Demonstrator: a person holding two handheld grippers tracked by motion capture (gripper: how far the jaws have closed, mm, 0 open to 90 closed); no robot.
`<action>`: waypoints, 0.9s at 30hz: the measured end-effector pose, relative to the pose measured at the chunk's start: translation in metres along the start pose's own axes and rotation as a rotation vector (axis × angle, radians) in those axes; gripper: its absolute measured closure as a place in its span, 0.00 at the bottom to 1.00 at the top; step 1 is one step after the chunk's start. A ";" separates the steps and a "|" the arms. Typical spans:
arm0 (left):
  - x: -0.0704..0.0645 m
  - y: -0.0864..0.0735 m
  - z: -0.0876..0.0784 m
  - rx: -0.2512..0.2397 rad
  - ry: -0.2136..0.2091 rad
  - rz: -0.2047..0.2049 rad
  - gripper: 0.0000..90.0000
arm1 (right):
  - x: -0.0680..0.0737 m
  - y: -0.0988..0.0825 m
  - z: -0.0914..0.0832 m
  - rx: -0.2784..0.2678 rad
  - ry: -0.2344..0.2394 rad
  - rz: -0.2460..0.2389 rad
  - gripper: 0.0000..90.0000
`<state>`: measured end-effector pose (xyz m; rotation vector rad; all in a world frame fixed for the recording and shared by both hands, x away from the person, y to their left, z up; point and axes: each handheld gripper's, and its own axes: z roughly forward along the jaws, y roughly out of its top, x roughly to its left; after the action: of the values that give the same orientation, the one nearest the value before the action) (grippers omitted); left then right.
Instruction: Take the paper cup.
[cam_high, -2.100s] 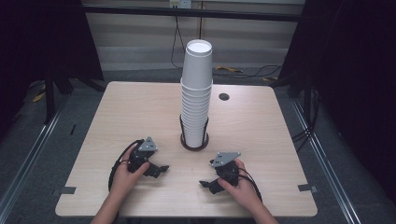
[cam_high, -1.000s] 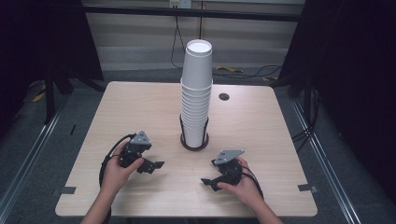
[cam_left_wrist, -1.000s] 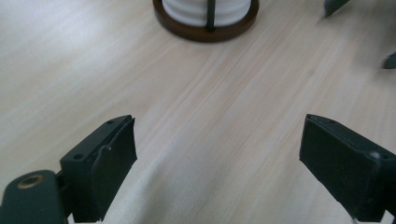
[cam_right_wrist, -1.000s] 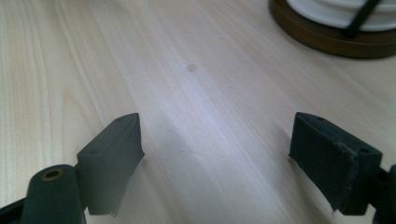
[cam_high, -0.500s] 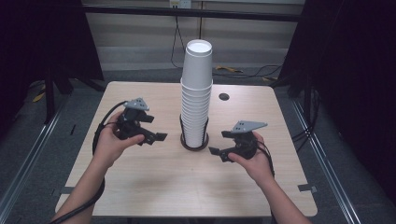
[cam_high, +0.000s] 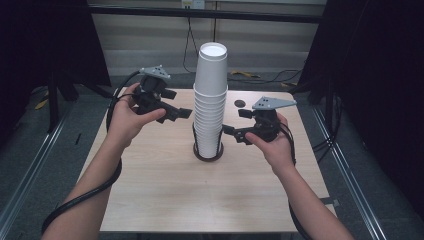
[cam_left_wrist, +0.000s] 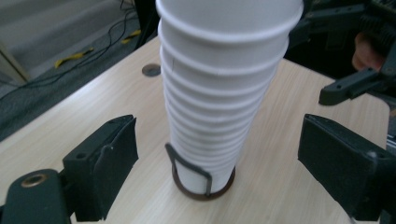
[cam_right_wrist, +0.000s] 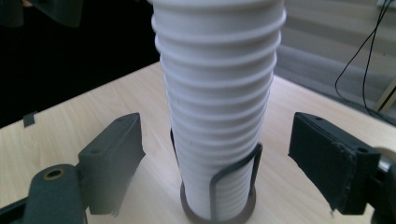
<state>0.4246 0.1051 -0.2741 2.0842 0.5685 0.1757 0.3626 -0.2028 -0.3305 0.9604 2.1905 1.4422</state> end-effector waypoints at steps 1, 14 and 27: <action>0.000 0.004 0.000 -0.003 0.001 0.008 0.13 | 0.001 0.003 0.001 -0.002 0.009 0.002 0.19; -0.006 0.052 0.015 -0.034 -0.013 0.054 0.11 | 0.006 0.040 0.020 -0.066 -0.028 -0.004 0.19; -0.003 0.062 0.048 -0.086 -0.013 0.022 0.08 | 0.006 0.045 0.032 -0.099 -0.053 0.037 0.19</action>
<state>0.4584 0.0386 -0.2490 2.0070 0.5213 0.1960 0.3937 -0.1662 -0.3031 0.9986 2.0537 1.5094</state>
